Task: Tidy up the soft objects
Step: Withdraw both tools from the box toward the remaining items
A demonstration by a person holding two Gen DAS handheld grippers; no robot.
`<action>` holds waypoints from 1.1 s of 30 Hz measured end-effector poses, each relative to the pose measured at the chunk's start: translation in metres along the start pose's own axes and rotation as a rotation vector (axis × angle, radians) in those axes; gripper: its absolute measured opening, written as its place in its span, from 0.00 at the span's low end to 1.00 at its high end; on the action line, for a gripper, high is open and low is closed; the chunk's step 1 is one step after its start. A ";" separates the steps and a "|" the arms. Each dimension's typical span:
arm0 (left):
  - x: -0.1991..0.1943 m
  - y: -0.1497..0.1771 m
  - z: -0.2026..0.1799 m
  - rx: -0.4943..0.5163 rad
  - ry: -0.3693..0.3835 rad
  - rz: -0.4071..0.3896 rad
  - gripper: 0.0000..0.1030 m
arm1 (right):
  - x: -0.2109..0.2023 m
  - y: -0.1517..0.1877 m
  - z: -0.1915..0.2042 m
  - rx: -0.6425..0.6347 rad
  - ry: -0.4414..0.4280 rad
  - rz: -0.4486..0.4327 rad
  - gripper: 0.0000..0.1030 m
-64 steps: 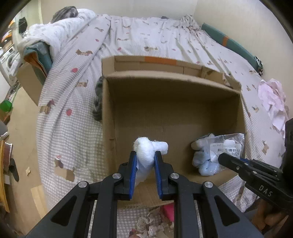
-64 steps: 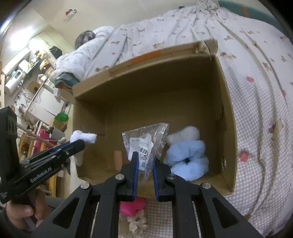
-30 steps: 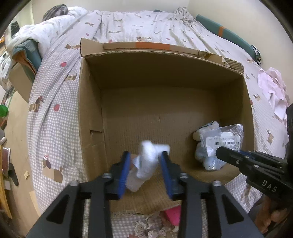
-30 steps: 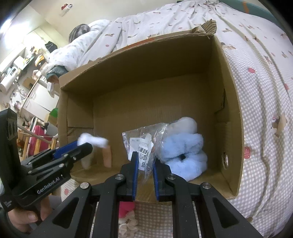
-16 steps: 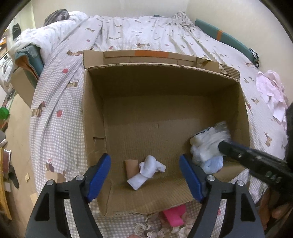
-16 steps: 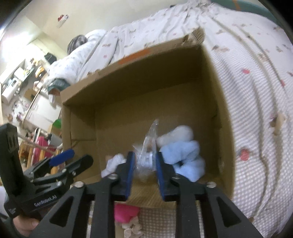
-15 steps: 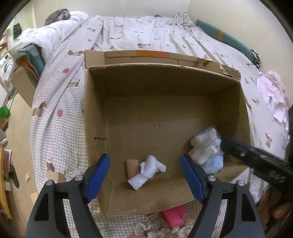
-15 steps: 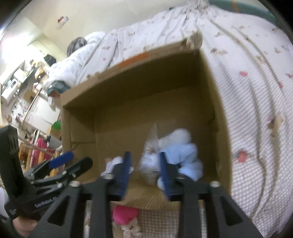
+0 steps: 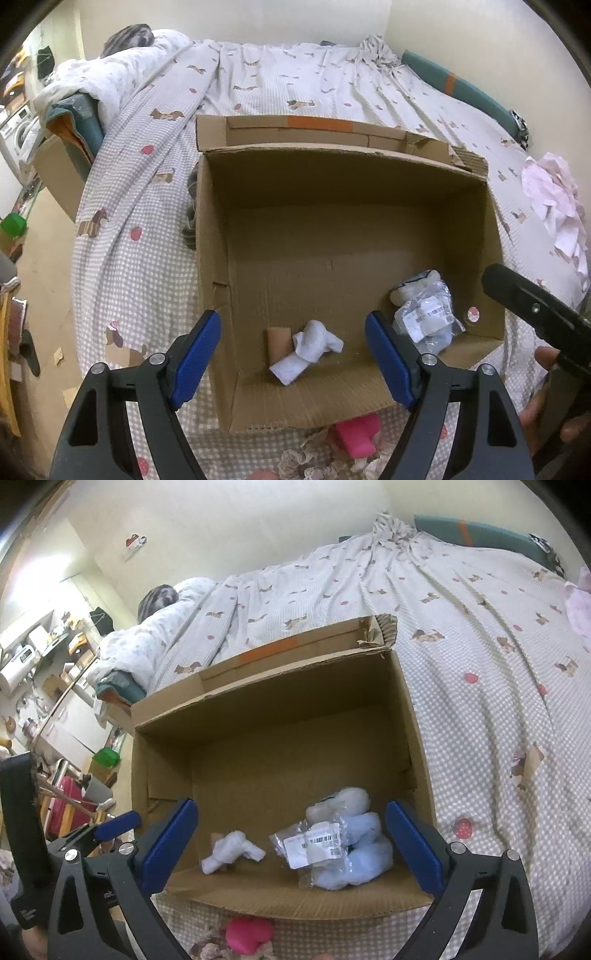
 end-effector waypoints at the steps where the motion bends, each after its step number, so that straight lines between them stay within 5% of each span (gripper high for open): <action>1: -0.004 0.000 0.001 -0.003 -0.001 -0.011 0.76 | 0.000 0.000 0.001 -0.006 0.006 0.001 1.00; 17: -0.067 0.008 0.020 -0.004 -0.053 -0.159 0.99 | -0.030 0.012 0.012 -0.029 0.007 -0.014 1.00; 33: -0.073 0.061 0.055 -0.116 -0.088 -0.053 0.99 | -0.054 0.060 0.016 -0.023 0.017 0.043 1.00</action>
Point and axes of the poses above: each gripper's, at about its wrist camera, not at the fingertips, and x roughly the way its jaws point, z to its left, y to its underside, the point moved 5 cm from there along x, roughly the way its jaws point, and after that the axes turned 8 degrees about -x, right-handed, at the moved point
